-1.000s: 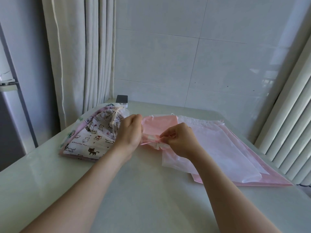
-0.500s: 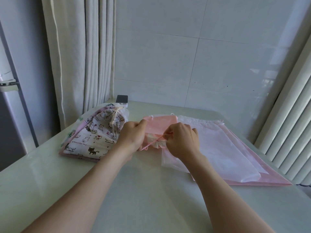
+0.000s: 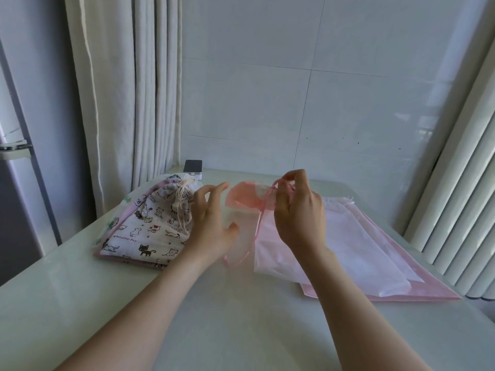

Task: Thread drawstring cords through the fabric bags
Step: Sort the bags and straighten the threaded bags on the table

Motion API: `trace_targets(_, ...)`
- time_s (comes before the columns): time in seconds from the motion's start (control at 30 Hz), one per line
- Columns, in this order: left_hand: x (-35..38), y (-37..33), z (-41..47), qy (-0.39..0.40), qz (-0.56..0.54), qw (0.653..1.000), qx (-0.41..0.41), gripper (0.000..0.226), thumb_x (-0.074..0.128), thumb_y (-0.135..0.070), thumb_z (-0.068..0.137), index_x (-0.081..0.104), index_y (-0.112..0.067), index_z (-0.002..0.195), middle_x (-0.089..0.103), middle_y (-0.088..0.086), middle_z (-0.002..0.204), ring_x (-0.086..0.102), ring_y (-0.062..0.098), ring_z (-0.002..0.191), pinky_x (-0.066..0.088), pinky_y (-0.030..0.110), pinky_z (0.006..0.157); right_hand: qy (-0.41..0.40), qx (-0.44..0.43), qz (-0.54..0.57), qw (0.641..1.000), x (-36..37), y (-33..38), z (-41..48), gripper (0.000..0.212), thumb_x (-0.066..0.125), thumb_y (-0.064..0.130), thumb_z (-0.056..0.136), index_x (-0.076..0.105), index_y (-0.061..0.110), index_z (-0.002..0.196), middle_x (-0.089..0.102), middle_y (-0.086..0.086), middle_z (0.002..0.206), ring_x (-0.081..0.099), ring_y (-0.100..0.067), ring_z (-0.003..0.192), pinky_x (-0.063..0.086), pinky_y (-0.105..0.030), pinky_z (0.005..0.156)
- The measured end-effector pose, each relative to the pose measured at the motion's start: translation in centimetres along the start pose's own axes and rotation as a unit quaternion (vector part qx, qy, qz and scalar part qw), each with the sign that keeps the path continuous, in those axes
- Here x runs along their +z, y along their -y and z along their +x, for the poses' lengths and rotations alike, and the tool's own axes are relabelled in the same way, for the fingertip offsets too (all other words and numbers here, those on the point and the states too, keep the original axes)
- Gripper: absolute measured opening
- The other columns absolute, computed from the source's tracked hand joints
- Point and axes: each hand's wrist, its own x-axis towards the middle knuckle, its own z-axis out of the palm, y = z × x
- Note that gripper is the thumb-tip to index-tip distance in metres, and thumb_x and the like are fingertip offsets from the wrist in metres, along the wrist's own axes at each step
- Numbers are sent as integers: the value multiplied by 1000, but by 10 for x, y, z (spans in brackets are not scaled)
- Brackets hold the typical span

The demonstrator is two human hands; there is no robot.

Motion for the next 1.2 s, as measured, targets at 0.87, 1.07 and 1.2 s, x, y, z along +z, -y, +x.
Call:
trace_targets(0.87,-65,-74,10,-216,24,975,-55,56,55,-24,99,31,-10,149,51,14,143,65,39,103,55,43,71,-12,205,237,950,8,39,-11,42,52,12,90,40,34,124,66,-4,64,63,-23,76,48,-27,72)
trace_targets(1.07,-112,-27,10,-260,224,936,-76,51,66,-18,87,50,-20,135,45,18,137,52,47,115,39,52,95,148,157,175,961,64,75,-22,25,58,18,94,53,28,116,66,-8,82,65,-27,81,52,-37,72)
trace_targets(1.2,-119,1,9,-144,328,919,-165,54,63,-36,91,50,-31,143,24,13,157,24,45,139,26,55,109,290,153,104,939,99,81,-39,33,53,22,82,53,30,114,70,-7,79,70,-31,80,61,-45,72)
